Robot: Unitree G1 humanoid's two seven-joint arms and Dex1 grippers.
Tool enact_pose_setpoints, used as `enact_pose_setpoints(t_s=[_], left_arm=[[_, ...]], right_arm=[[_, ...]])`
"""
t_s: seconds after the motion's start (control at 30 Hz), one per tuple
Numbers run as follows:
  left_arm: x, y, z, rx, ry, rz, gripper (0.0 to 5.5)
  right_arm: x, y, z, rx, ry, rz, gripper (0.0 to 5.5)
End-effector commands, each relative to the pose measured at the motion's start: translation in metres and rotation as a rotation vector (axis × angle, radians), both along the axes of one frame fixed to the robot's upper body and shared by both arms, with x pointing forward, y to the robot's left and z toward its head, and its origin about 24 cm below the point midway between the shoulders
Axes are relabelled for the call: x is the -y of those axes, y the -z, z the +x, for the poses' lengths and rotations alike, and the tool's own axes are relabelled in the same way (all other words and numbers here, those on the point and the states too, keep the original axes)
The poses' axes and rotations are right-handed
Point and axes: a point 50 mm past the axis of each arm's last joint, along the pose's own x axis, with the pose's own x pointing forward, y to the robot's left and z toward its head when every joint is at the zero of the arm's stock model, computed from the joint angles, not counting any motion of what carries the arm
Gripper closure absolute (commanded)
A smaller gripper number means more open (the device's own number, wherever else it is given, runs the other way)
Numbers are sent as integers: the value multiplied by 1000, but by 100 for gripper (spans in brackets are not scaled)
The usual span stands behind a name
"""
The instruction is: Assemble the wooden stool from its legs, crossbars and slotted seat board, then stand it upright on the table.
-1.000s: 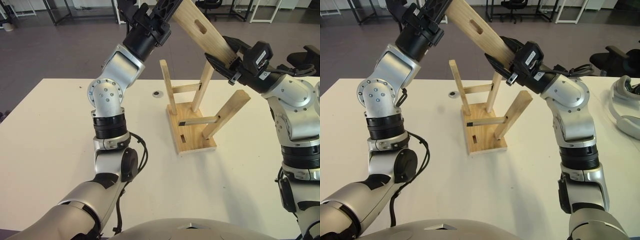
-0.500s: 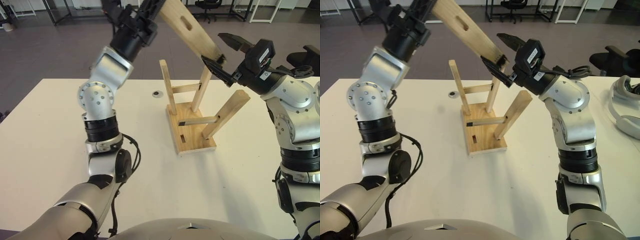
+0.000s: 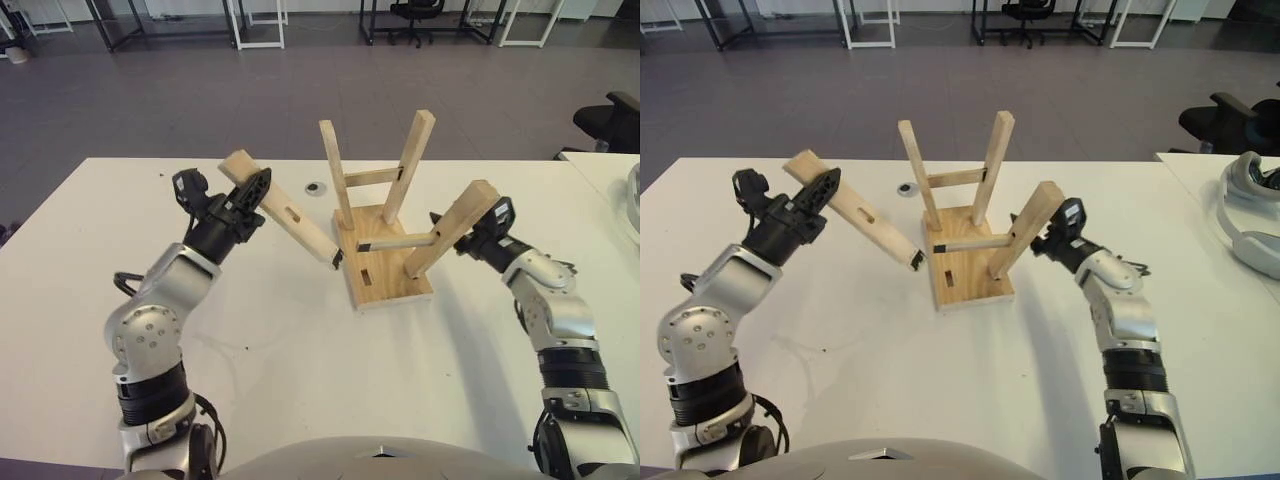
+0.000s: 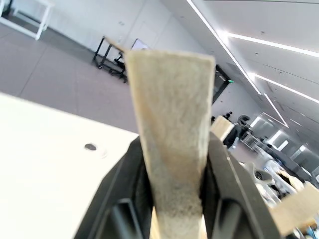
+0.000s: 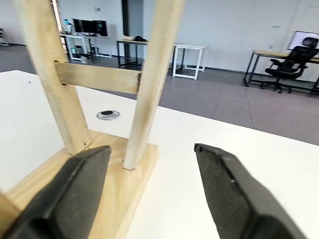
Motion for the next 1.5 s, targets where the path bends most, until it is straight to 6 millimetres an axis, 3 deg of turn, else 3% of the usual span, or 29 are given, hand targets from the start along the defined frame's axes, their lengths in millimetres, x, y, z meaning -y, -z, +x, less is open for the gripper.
enact_pose_setpoints(t_s=[0.03, 0.2, 0.33, 0.53, 0.73, 0.9, 1.03, 1.13, 1.27, 1.5], left_arm=[[11, 21, -8, -116, -91, -25, 448], [3, 37, -10, -197, -227, 47, 448], [0, 34, -14, -193, -261, 190, 448], [17, 21, -19, -151, -257, 350, 448], [24, 38, -13, -203, -254, 329, 448], [27, 49, -10, -213, -196, 168, 448], [27, 52, -13, -127, -38, 511, 447], [39, 47, -12, -97, 0, 623, 446], [56, 57, -22, -114, 33, 684, 446], [57, 78, -15, -169, 36, 863, 445]], right_arm=[[-20, 8, -11, -7, -85, 36, 237], [-37, 12, -19, 0, -134, 22, 237], [-51, 13, -26, 14, -181, 19, 237], [-57, 10, -27, 41, -171, 29, 237], [-51, 15, -27, 41, -126, -1, 237], [-44, 19, -28, 33, -94, -6, 237], [-38, 16, -25, 50, -68, -19, 237], [-38, 13, -21, 65, -54, -13, 237], [-41, 14, -20, 70, -49, -4, 237], [-45, 12, -19, 78, -56, -3, 237]])
